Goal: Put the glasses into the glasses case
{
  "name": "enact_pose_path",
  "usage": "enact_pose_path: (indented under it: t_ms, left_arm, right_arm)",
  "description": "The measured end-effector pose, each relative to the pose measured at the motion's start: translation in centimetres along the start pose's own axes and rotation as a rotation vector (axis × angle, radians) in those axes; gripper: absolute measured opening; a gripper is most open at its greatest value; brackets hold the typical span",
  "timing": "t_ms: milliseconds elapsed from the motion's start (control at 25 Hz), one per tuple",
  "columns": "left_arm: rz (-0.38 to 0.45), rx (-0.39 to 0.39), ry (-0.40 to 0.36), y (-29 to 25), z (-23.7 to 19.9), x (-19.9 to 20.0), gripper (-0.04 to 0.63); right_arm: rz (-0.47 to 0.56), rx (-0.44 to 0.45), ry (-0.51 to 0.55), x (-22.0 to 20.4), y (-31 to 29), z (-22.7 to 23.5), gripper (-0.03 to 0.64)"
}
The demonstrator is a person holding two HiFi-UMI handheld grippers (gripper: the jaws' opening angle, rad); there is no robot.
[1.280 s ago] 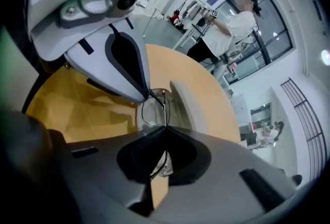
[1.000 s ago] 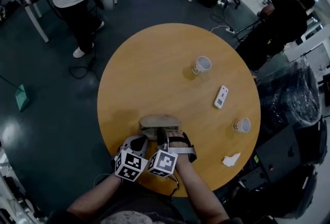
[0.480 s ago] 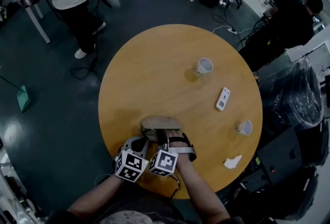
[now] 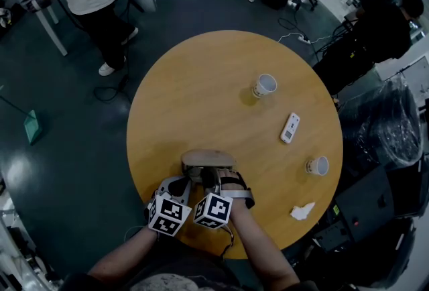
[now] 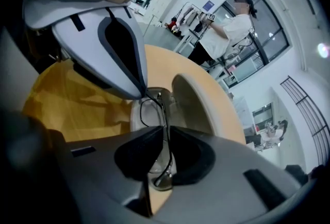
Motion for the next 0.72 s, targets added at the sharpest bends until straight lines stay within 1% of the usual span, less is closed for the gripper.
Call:
enact_pose_path:
  t_ms: [120, 520, 600, 720]
  left_arm:
    - [-0.001, 0.011, -0.001, 0.0, 0.0, 0.1, 0.006]
    - [0.006, 0.060, 0.019, -0.1, 0.1, 0.0, 0.006]
    - [0.010, 0.074, 0.020, -0.2, 0.2, -0.2, 0.006]
    - [0.021, 0.102, 0.017, 0.1, 0.4, -0.2, 0.006]
  right_arm:
    - [0.011, -0.004, -0.003, -0.1, 0.3, 0.2, 0.049]
    - [0.058, -0.071, -0.050, -0.7, 2.7, -0.1, 0.051]
    - [0.083, -0.084, -0.079, -0.8, 3.6, -0.4, 0.051]
    - [0.157, -0.114, -0.182, -1.0, 5.5, -0.5, 0.051]
Point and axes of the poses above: the fingertips, and each gripper's own axes: y backward along the fingers, z to its right, x out of its top, the point moved 4 cm from there along y, backward along the fingers, and after that the axes turned 3 degrees about y, right-handed, at the moved point
